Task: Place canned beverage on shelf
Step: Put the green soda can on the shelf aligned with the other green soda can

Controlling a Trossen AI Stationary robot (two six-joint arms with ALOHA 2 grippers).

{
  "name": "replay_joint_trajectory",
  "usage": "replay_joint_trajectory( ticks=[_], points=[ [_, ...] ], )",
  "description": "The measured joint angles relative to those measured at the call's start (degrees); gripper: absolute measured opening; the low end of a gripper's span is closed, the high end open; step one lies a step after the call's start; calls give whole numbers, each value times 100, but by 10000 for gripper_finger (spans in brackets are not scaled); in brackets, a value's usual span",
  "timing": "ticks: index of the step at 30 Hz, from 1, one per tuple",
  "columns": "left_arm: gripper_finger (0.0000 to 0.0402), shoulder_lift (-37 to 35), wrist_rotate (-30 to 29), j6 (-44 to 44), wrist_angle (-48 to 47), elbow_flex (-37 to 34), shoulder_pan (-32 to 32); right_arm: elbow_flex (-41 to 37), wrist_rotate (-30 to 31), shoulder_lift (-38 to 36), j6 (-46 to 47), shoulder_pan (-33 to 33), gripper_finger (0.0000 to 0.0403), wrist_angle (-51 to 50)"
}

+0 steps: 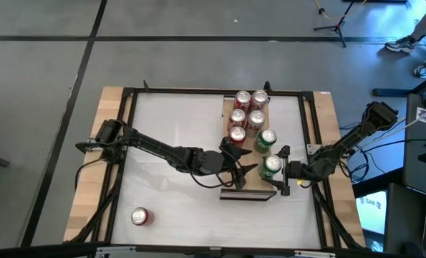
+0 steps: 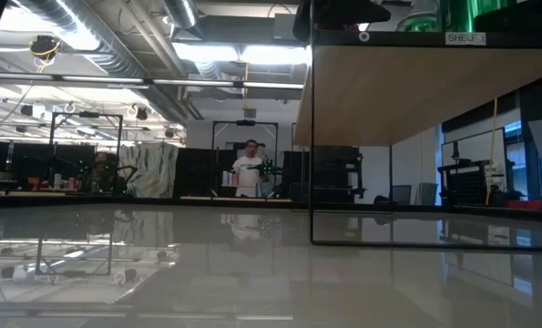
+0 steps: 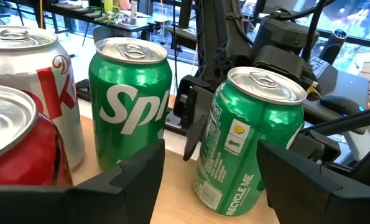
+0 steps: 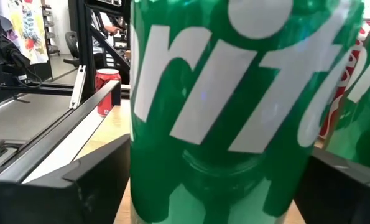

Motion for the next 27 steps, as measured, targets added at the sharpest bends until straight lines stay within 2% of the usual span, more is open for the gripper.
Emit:
replay_joint_trajectory(
  ticks=[15,27],
  points=[
    [247,-22,2,407,-4,4,-2,7,2,-117,-55,7,370,175],
    [247,-22,18,409,-5,4,-2,11,30,-686,-57,7,370,-109]
  ],
)
